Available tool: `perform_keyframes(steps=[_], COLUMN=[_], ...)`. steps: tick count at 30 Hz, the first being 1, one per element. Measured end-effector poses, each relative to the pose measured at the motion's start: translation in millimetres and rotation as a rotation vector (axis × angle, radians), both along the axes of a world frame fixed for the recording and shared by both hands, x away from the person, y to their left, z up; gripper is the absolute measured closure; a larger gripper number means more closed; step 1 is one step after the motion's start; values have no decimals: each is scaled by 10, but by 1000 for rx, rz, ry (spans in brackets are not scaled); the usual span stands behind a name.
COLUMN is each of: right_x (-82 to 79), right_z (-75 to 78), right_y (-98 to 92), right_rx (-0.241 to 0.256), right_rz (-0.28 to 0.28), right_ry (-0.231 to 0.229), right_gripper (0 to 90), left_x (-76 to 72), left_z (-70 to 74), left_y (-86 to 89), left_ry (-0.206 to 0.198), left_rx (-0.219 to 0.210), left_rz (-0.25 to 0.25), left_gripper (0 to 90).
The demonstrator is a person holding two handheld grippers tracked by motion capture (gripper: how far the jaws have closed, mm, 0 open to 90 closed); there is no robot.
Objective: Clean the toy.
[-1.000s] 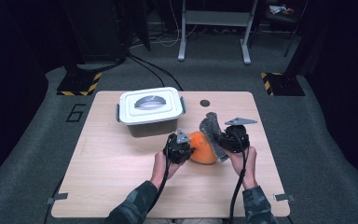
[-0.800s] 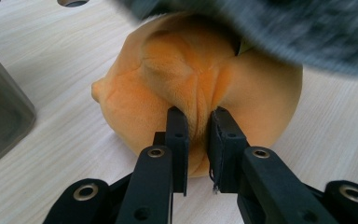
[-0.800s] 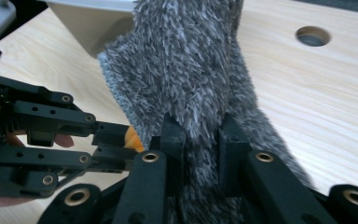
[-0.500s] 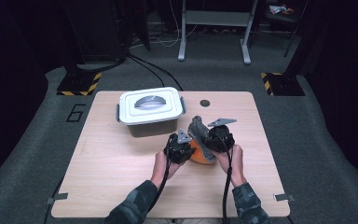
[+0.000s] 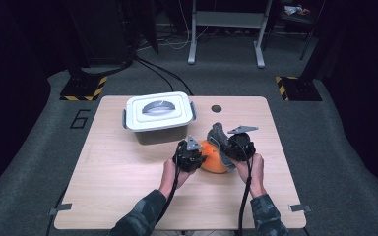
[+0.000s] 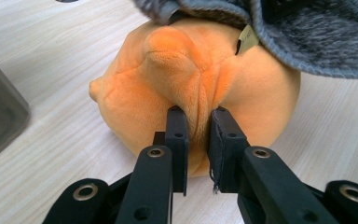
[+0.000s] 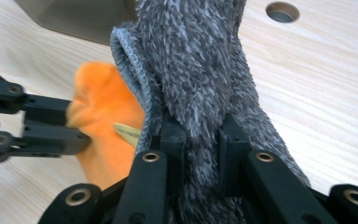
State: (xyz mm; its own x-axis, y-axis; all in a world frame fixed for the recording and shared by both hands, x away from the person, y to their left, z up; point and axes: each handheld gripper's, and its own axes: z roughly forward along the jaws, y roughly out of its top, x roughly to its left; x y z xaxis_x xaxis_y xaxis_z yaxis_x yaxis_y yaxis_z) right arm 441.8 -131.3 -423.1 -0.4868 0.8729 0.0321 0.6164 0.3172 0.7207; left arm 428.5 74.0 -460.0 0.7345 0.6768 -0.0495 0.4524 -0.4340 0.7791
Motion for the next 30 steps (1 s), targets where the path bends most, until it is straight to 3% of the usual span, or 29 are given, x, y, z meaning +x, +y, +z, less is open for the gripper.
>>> perform_keyframes(steps=[7,10,21,24,26,30], right_x=[16,30,135,159,172,186], right_z=[-105,-193,-536,-661,-717,-634], right_y=[-184,-238,-398,-404,-417,-491], right_rx=[-1,-46,-56,-34,-8,12], right_rz=[-61,-106,-150,-166,-159,-155], right_ry=[30,40,123,180,186,189], right_gripper=[761,761,763,764,764,762], left_x=[10,16,19,27,30,35], left_z=[-5,-11,-21,-24,-24,-23], left_y=[8,6,5,23,35,51], left_ry=[3,0,2,9,14,17], left_rx=[-1,-2,-7,-13,-16,-17], left_rz=[3,4,10,14,15,18], left_gripper=[790,790,791,791,790,789])
